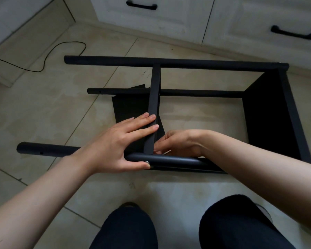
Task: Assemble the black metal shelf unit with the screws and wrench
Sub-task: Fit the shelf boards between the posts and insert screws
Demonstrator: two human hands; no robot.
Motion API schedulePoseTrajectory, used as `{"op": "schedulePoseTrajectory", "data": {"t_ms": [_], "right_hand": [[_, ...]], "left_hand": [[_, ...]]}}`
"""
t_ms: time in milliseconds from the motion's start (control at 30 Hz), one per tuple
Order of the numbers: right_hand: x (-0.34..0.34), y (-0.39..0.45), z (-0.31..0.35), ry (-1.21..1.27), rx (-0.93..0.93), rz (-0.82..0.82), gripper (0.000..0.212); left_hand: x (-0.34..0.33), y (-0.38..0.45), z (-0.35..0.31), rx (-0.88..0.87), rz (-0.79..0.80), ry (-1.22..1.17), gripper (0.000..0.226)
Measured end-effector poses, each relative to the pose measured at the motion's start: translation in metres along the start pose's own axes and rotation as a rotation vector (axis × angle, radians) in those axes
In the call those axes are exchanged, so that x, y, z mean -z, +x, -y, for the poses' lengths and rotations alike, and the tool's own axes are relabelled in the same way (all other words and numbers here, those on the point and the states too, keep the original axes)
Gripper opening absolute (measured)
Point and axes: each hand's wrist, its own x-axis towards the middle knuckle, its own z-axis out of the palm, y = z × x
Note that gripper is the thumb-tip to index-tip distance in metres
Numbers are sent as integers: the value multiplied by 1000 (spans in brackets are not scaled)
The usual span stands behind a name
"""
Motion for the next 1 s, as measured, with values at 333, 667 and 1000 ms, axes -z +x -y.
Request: {"op": "schedulePoseTrajectory", "data": {"t_ms": [333,667,1000], "right_hand": [[1,-1,2,33,0,-5,26],[0,-2,1,74,-16,1,31],[1,1,4,-9,-44,-5,38]], "left_hand": [[-2,0,1,-14,-7,14,89],[-3,1,4,-18,-9,3,89],[-3,1,4,-20,-8,15,89]]}}
